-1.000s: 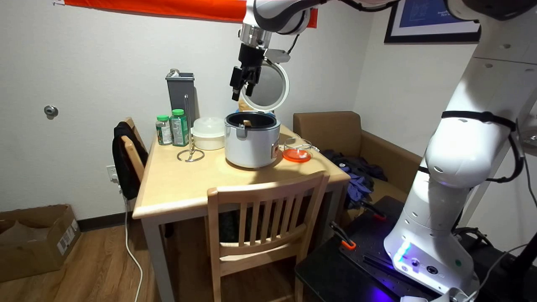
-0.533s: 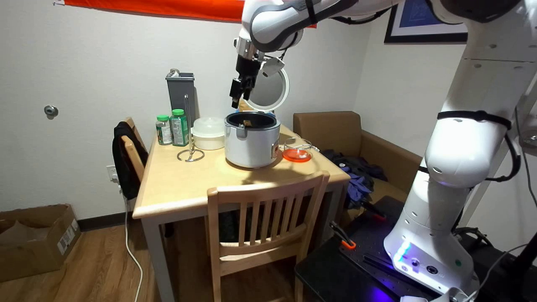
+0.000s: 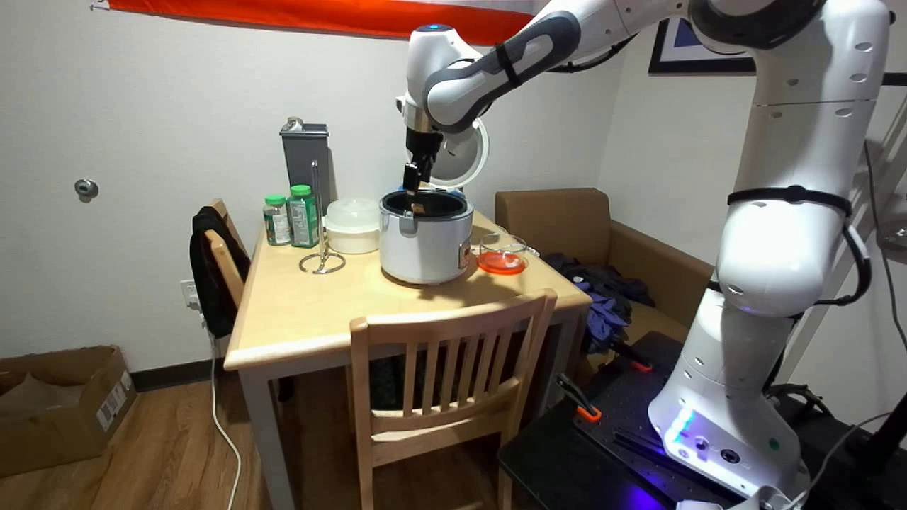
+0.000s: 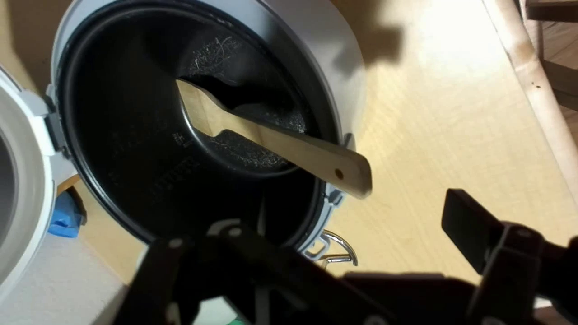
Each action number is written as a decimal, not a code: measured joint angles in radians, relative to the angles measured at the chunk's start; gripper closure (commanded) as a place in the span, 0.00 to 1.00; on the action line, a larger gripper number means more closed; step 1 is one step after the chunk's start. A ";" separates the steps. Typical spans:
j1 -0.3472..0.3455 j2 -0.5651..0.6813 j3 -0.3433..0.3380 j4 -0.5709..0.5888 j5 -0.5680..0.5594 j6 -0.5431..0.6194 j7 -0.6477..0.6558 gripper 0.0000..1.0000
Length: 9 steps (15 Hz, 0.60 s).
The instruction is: Use the wooden spoon to stir the contents of the pot
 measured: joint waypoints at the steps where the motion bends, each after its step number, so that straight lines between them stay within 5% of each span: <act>1: -0.002 0.014 -0.005 0.006 -0.002 0.003 0.000 0.00; 5: -0.005 0.067 -0.008 0.033 0.001 0.009 0.000 0.00; 6: -0.005 0.078 -0.008 0.040 0.000 0.009 0.000 0.07; 7: -0.004 0.090 -0.008 0.046 0.000 0.009 0.000 0.26; 9: -0.005 0.107 -0.009 0.053 -0.001 0.009 0.000 0.42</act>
